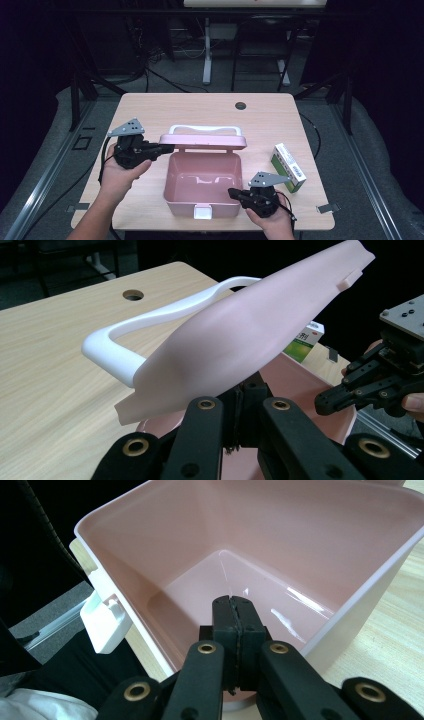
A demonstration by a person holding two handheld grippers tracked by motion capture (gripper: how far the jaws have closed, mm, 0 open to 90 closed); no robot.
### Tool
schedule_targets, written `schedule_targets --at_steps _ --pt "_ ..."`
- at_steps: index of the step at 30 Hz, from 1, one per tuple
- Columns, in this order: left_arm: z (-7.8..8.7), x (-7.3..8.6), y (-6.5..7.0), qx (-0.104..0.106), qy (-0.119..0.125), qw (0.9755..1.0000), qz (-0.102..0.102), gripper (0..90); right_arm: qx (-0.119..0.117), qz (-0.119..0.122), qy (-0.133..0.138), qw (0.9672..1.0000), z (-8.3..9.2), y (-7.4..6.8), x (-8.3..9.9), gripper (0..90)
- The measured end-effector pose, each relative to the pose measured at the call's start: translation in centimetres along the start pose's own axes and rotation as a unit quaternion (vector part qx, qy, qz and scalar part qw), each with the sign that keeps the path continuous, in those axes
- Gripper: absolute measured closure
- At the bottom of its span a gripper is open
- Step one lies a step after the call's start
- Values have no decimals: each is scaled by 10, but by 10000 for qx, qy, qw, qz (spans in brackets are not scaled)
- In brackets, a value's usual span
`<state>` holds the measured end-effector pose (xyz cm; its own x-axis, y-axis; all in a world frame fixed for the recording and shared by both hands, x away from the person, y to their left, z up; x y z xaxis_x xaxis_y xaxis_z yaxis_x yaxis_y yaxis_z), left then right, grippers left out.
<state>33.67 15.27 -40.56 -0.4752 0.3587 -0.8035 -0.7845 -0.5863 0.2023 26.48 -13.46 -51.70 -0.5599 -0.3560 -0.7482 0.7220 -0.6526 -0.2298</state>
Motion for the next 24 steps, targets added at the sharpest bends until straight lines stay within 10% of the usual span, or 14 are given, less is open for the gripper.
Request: schedule_targets --at_steps 24 --pt "-6 -3 -13 -132 5 9999 95 900 -12 -15 46 10000 0 0 1 900"
Point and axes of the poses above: each handheld gripper's, and its own axes: z roughly backward along the jaws, x roughly out of its underside, y roughly to its right, the point moved 4 cm from there along -z, roughly forward along the jaws, and after that the axes turned 7 degrees about -y, right-handed, at the moved point
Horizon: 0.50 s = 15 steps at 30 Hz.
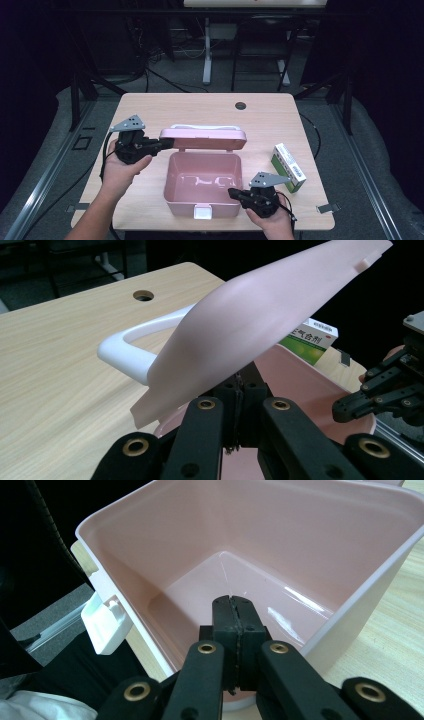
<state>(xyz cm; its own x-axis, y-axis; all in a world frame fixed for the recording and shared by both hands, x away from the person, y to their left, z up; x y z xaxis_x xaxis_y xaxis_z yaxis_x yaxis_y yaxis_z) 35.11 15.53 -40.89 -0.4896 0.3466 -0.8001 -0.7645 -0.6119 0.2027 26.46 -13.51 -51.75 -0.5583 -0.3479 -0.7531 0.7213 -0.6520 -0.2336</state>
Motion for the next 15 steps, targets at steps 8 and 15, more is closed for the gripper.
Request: schedule_targets --at_steps 8,15 --pt "-1 0 -7 -54 -21 10000 52 900 -12 -31 9 10000 0 0 0 900" --pt "-1 -1 -12 -105 -34 9999 95 900 -1 -37 35 10000 0 0 0 900"
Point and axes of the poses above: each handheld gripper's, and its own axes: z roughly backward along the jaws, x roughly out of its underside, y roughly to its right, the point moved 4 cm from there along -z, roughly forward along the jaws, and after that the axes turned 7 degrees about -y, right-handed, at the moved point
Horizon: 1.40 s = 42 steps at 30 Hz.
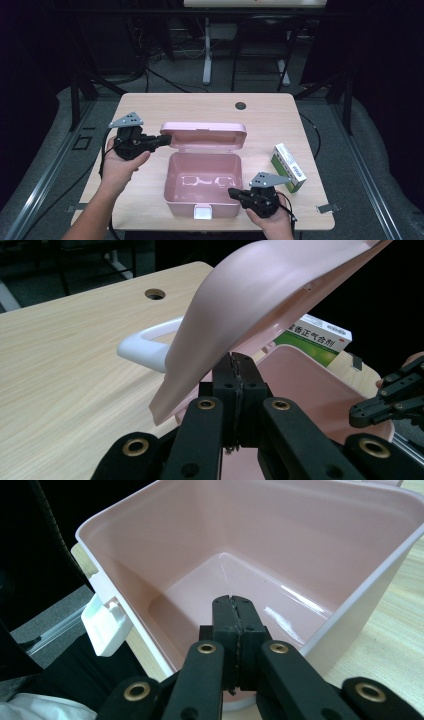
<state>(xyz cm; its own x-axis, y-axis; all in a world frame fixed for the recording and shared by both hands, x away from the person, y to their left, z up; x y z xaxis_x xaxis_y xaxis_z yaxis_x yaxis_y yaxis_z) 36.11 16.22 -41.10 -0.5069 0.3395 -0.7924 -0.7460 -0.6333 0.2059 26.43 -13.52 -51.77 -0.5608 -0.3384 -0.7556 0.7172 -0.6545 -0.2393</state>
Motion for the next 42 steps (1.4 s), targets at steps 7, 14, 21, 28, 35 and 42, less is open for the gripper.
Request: schedule_targets --at_steps 7,14,21,28,35,42 --pt "-1 -1 -4 -36 23 10000 7 900 -8 8 6 10000 0 0 0 900" --pt "-1 -1 -7 -81 0 10000 24 900 -5 2 13 10000 0 0 0 900" --pt "-2 -1 -10 -119 -5 9999 35 900 -1 13 23 10000 0 0 0 900" --pt "-4 0 -14 -145 4 9999 71 900 1 13 25 10000 0 0 0 900" --pt "-8 4 -21 -169 -20 9997 166 900 -2 10 28 10000 0 0 0 900" --pt "-10 7 -25 -190 -34 9995 232 900 0 5 41 10000 0 0 1 900"
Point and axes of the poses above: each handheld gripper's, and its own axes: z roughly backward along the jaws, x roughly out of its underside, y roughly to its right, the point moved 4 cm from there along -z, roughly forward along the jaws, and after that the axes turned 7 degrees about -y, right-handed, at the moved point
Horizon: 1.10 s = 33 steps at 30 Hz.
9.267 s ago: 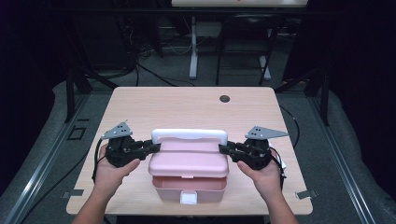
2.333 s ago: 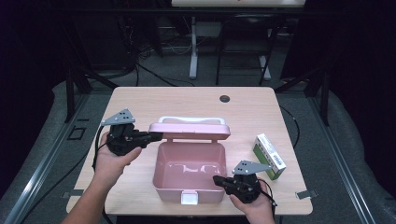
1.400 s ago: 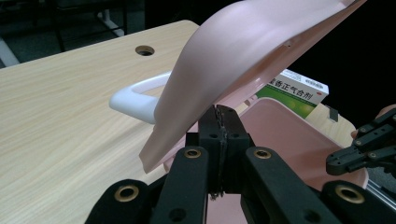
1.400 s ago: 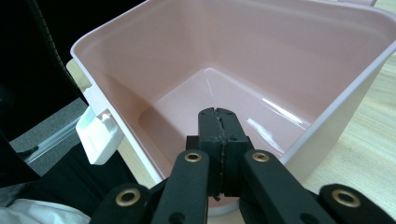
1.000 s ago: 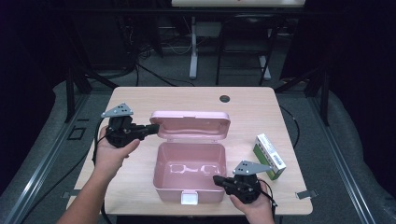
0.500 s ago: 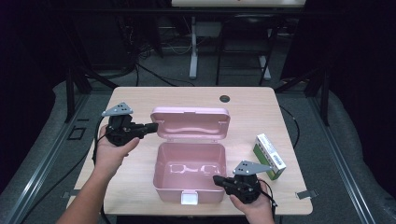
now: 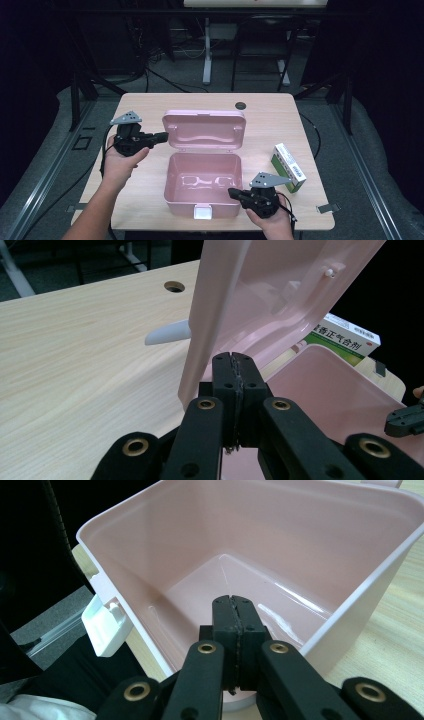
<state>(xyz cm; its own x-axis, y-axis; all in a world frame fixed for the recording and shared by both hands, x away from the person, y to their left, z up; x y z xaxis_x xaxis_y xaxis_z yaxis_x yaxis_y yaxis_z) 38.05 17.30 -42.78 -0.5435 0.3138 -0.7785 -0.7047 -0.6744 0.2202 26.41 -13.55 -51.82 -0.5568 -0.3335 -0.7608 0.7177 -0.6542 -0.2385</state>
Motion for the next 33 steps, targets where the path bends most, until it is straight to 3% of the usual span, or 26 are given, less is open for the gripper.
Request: schedule_targets --at_steps 13,21,29,33 --pt "-7 4 -4 13 -79 10000 57 898 -7 3 27 10000 0 0 1 900" --pt "-20 18 -8 -70 -253 9996 106 858 -1 -4 17 10000 0 0 1 900" --pt "-42 41 -11 -193 -681 9974 134 863 -36 12 23 10000 0 0 1 900" --pt "-44 44 -11 -128 -634 9978 162 897 -32 10 26 10000 0 0 1 900"
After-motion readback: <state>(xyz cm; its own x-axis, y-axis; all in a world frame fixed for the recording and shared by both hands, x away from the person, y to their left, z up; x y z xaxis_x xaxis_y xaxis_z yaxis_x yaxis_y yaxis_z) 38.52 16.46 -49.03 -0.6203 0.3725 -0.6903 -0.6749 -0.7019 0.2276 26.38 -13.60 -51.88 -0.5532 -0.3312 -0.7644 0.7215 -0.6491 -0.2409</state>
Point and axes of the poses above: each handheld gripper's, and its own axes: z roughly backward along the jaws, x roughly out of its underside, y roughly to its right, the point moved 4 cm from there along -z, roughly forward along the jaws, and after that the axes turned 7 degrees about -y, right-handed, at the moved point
